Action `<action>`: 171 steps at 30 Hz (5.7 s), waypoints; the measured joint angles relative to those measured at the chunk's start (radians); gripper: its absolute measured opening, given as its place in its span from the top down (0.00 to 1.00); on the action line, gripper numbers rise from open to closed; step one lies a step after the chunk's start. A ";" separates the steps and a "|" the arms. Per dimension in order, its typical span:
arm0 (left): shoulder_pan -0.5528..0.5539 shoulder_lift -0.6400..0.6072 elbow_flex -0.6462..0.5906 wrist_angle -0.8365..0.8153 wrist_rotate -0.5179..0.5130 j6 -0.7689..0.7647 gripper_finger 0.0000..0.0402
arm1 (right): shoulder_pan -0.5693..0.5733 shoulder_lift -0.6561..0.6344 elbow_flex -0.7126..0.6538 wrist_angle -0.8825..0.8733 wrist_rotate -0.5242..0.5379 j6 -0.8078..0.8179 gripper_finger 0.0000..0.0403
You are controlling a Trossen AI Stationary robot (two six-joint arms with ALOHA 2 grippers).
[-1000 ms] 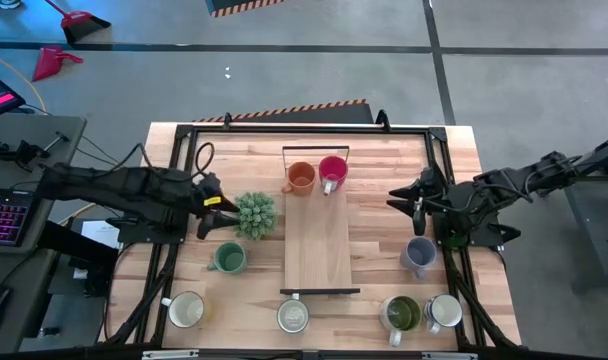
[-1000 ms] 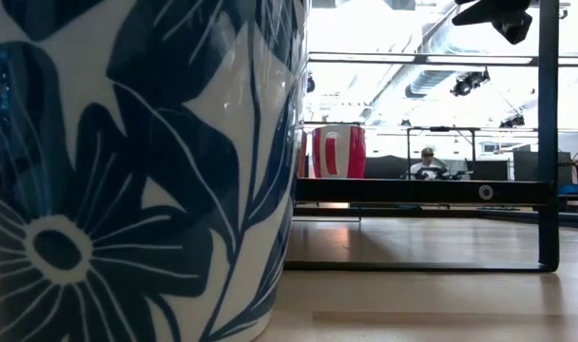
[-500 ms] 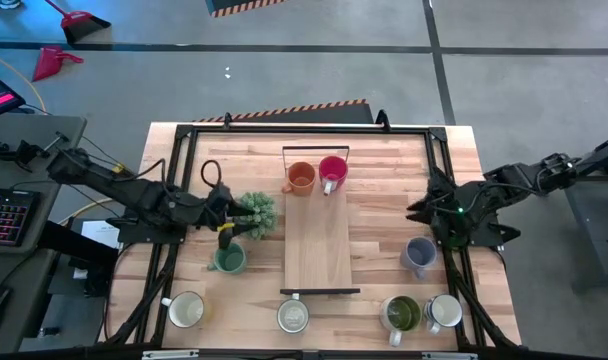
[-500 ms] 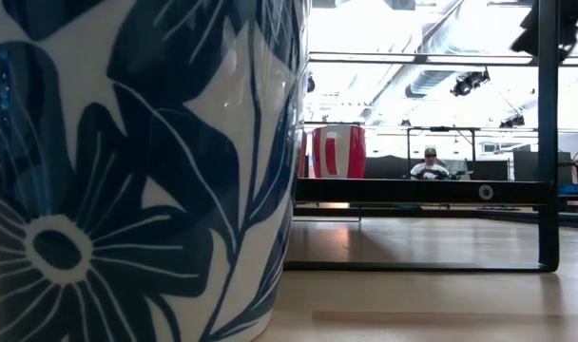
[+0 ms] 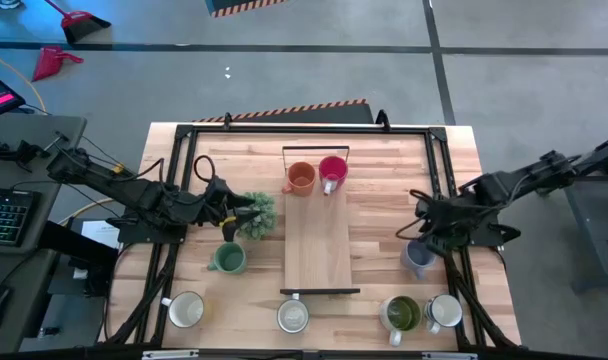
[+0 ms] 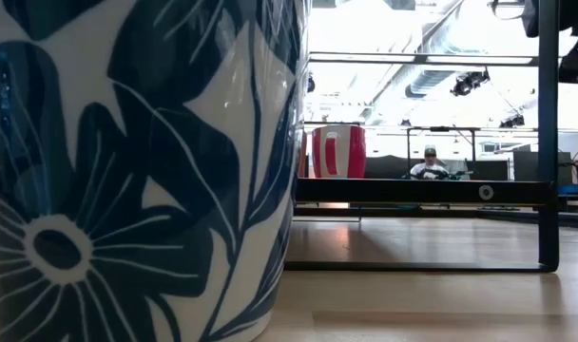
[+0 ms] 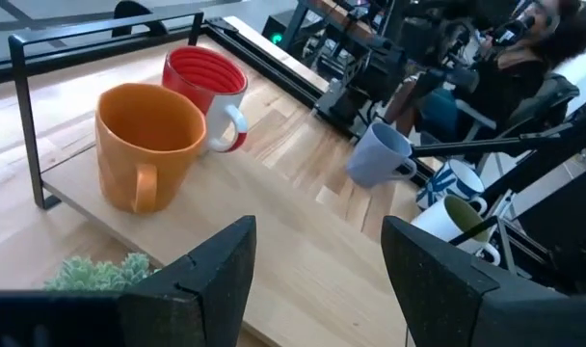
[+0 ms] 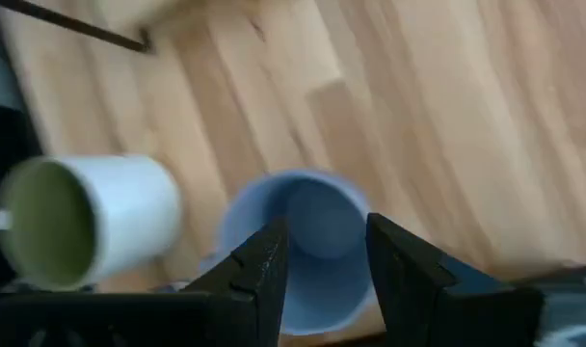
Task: Place coffee mugs
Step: Put the purple mug on the shelf
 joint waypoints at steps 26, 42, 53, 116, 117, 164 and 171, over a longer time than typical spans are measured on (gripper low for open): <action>0.000 0.014 0.001 -0.009 0.005 0.021 0.47 | 0.035 0.366 0.000 0.080 0.029 -0.205 0.70; 0.000 0.014 0.001 -0.008 0.019 0.047 0.47 | 0.119 0.573 0.000 0.230 0.052 -0.172 0.70; 0.000 0.013 0.001 -0.012 0.051 0.074 0.47 | 0.049 0.652 0.001 0.257 0.081 -0.124 0.95; 0.001 0.013 0.001 -0.146 0.058 0.205 0.47 | -0.365 1.206 1.214 -0.073 0.114 -0.192 1.00; 0.001 0.013 0.001 -0.147 0.058 0.205 0.47 | -0.367 1.213 1.217 -0.072 0.113 -0.191 1.00; 0.001 0.014 0.001 -0.137 0.058 0.231 0.47 | -0.326 1.402 1.218 -0.017 0.138 -0.043 1.00; 0.001 0.013 0.001 -0.136 0.058 0.238 0.47 | -0.316 1.411 1.218 -0.033 0.125 -0.021 1.00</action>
